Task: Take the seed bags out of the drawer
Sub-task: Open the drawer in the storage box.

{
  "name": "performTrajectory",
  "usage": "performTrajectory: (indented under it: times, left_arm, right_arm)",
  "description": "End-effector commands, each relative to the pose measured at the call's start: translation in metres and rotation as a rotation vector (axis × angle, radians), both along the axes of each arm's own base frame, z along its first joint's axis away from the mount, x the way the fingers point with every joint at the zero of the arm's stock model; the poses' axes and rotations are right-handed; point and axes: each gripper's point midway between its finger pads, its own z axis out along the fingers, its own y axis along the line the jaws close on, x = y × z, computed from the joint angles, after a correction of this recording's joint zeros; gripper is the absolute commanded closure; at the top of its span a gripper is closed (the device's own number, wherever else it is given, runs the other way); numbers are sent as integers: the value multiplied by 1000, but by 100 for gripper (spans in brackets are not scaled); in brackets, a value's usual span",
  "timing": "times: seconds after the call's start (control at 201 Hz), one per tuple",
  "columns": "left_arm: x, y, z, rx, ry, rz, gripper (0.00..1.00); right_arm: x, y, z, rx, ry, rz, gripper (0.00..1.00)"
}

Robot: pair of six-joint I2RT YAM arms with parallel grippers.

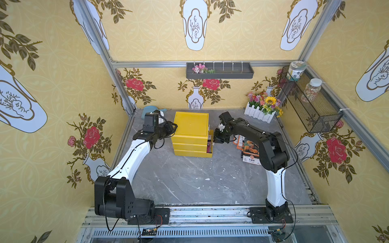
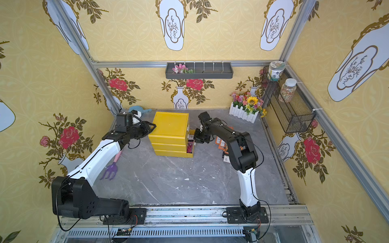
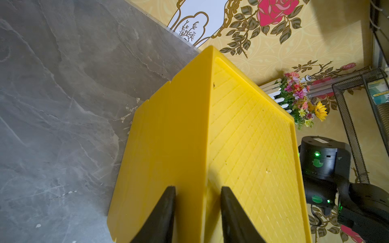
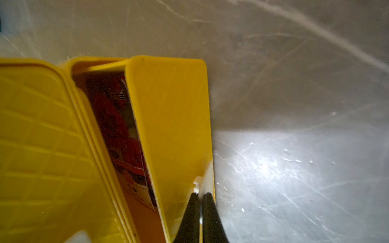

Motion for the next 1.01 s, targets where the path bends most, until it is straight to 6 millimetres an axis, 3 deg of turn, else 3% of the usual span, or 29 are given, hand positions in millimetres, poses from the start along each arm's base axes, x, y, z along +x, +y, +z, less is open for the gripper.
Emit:
performTrajectory:
  times: [0.0,0.279,0.548,0.857,1.006]
  left_arm:
    - [-33,4,-44,40,214,-12,61]
    - [-34,4,-46,35,214,-12,61]
    - [-33,2,-48,28,220,-14,61]
    - [-31,2,-45,25,213,-14,61]
    - [-32,2,-45,24,212,-11,61]
  right_arm:
    - [-7,-22,0,-62,9,-1,93]
    - [-10,-65,1,-85,17,-56,94]
    - [-6,-79,5,-101,8,-75,94]
    - [2,-86,19,-139,-23,-85,67]
    - [7,-84,37,-146,-59,-77,65]
